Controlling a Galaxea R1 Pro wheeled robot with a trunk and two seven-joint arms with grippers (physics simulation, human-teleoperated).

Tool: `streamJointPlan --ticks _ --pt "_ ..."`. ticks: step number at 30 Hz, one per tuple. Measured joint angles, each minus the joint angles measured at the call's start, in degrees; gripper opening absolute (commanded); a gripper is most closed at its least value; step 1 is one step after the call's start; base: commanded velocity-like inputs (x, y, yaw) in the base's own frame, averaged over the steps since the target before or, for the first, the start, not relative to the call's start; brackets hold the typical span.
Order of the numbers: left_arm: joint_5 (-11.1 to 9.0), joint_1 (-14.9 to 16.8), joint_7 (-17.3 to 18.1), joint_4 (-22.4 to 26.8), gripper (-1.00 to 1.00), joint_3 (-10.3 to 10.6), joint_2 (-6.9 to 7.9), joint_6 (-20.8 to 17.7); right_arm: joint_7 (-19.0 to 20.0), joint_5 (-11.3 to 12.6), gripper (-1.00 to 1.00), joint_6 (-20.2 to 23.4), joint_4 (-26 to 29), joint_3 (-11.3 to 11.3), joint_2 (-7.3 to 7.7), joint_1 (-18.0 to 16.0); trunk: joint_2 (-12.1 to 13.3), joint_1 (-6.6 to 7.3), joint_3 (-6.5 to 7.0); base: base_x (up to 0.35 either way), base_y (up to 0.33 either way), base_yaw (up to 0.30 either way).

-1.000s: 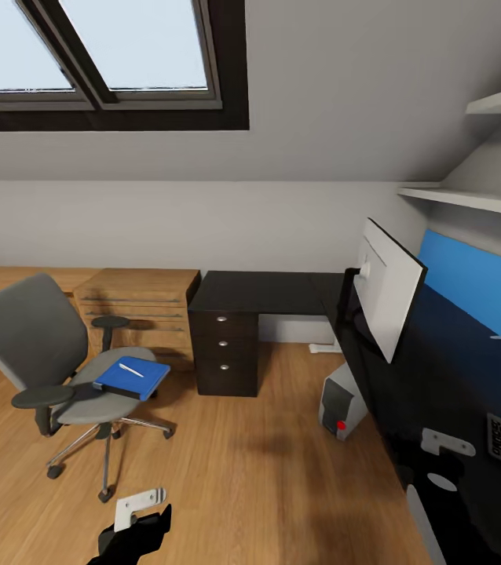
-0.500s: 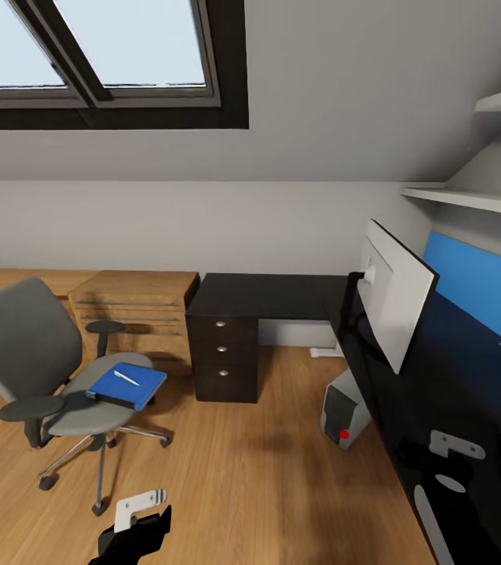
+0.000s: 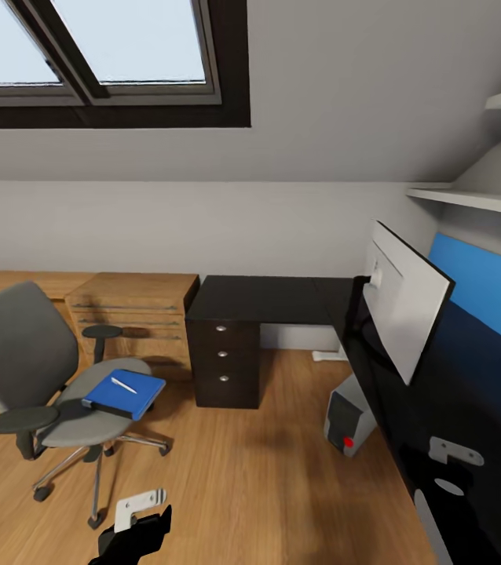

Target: In the bedroom, organize the workspace by keeping the computer under the desk, ensuring the monitor is on the desk, placing the keyboard on the desk next to the monitor, placing the mouse on the desk next to the keyboard, moving the folder from the swivel chair onto the desk next to the mouse, stacking the notebook on top of the folder with the pen on top of the notebook, and positioning the swivel chair next to the desk.

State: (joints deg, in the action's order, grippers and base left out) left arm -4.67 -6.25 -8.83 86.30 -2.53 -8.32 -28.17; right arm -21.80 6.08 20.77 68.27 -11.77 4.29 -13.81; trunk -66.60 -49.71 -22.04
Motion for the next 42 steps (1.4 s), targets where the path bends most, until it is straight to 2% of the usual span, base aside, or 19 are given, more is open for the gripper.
streamJointPlan --ticks 19,28,42 --pt "0.05 0.0 0.0 0.0 1.0 0.0 0.0 0.0 -0.1 0.08 1.0 -0.24 -2.57 -0.41 1.22 -0.82 0.0 0.0 0.0 0.104 0.003 0.0" --pt "0.07 0.0 0.0 -0.08 1.0 0.0 0.0 -0.03 -0.09 0.09 1.0 -0.19 -6.04 -2.0 1.85 -2.83 0.0 -0.01 0.0 0.023 0.0 0.0" --pt "0.07 0.0 0.0 -0.09 1.0 0.0 -0.01 -0.01 -0.08 0.29 1.0 -0.12 -11.21 -2.79 2.59 -5.28 0.0 -0.01 0.0 0.002 0.0 0.0"
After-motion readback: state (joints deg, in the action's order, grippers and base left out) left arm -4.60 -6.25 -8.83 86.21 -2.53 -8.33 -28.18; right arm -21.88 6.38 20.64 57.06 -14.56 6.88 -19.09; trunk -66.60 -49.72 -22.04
